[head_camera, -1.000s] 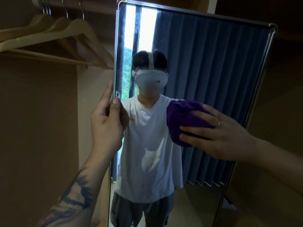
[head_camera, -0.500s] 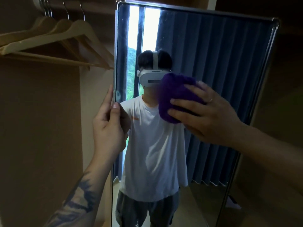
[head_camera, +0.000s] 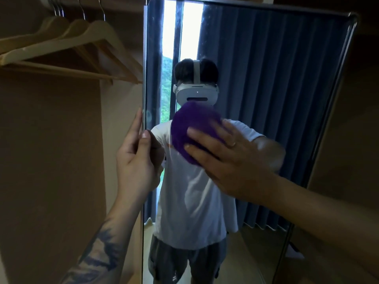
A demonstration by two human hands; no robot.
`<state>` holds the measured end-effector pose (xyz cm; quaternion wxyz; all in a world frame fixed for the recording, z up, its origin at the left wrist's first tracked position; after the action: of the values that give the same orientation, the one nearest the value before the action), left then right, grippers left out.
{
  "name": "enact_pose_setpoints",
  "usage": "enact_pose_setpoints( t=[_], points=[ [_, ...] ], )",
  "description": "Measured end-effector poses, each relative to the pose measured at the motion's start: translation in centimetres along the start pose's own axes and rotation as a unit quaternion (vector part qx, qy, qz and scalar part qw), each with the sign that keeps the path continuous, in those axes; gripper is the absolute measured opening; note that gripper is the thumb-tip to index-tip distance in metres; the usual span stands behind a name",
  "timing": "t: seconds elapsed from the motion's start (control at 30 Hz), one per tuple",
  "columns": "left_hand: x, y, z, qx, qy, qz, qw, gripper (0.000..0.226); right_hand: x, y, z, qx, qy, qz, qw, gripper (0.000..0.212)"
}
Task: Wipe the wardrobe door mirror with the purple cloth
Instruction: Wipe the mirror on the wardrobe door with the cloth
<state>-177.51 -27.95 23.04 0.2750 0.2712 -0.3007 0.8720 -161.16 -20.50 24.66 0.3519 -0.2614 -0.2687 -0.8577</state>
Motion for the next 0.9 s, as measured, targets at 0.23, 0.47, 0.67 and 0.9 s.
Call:
enact_pose_setpoints(
  t=[0.23, 0.47, 0.67, 0.9],
  points=[
    [0.0, 0.2, -0.5, -0.044, 0.014, 0.003, 0.999, 0.048, 3.4, 0.1, 1.2, -0.024, 0.060, -0.023, 0.998, 0.041],
    [-0.5, 1.3, -1.6, -0.105, 0.067, -0.003, 0.992, 0.043, 1.6, -2.5, -4.0, 0.004, 0.133, -0.074, 0.988, 0.039],
    [-0.7, 2.2, -2.6, -0.169, 0.124, 0.039, 0.977, 0.029, 7.8, 0.3, 3.2, -0.060, -0.061, 0.049, 0.995, 0.041],
    [-0.8, 2.0, -2.7, -0.160, 0.120, 0.031, 0.979, 0.037, 6.8, -1.8, -2.3, -0.036, 0.137, -0.044, 0.989, 0.034]
  ],
)
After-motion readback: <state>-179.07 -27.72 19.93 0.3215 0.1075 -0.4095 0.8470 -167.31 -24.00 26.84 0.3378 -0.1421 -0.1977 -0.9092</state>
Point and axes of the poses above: each hand's wrist, its own x-axis towards the middle knuckle, its own y-axis out of the back of the hand, z = x × y, the point moved 8 cm from there along x, towards the middle knuckle, and after that the axes turned 4 degrees about z, right-handed, at the moved point
